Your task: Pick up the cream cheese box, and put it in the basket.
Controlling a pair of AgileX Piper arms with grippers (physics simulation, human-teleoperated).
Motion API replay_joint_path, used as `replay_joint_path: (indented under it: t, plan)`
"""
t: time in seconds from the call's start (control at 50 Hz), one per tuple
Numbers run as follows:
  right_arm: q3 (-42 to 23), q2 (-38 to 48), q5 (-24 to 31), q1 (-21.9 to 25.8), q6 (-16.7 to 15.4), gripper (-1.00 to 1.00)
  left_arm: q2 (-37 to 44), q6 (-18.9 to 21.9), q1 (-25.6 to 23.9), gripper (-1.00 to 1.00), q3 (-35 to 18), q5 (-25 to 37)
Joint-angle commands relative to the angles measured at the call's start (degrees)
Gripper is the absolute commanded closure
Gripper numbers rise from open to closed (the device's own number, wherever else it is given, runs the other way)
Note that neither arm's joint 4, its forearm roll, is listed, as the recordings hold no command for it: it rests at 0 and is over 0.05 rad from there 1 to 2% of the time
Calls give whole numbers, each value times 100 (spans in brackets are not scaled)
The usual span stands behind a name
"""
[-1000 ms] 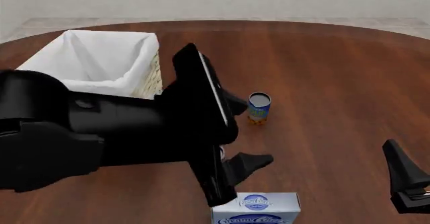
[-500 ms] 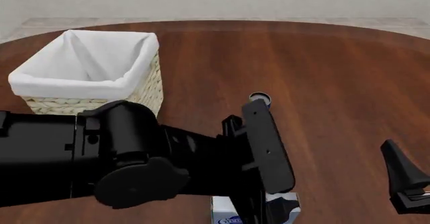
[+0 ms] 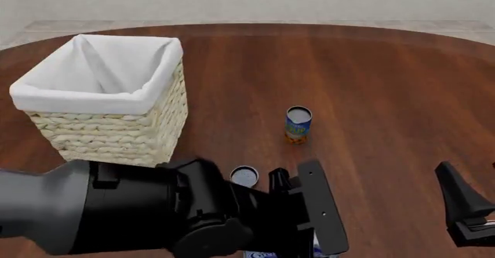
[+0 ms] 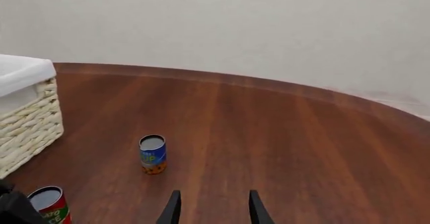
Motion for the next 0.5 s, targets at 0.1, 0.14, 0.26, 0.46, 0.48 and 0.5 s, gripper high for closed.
replay_joint_path:
  t: [0.1,0.14,0.26,0.46,0.48,0.5]
  plan:
    - [4,128,-74,57,107,-100,313,97,132,-100,42,-110]
    - [4,134,-69,71,103,-100,310,133,168,-100,38,-93]
    - [5,206,-114,100,76,-100,340,223,272,-100,18,-43]
    - [5,244,-114,147,80,-100,551,357,435,-100,-24,-86]
    - [5,244,-112,149,81,-100,566,365,444,-100,-25,-93]
    - [5,266,-128,153,78,-100,583,362,448,-100,-28,-105]
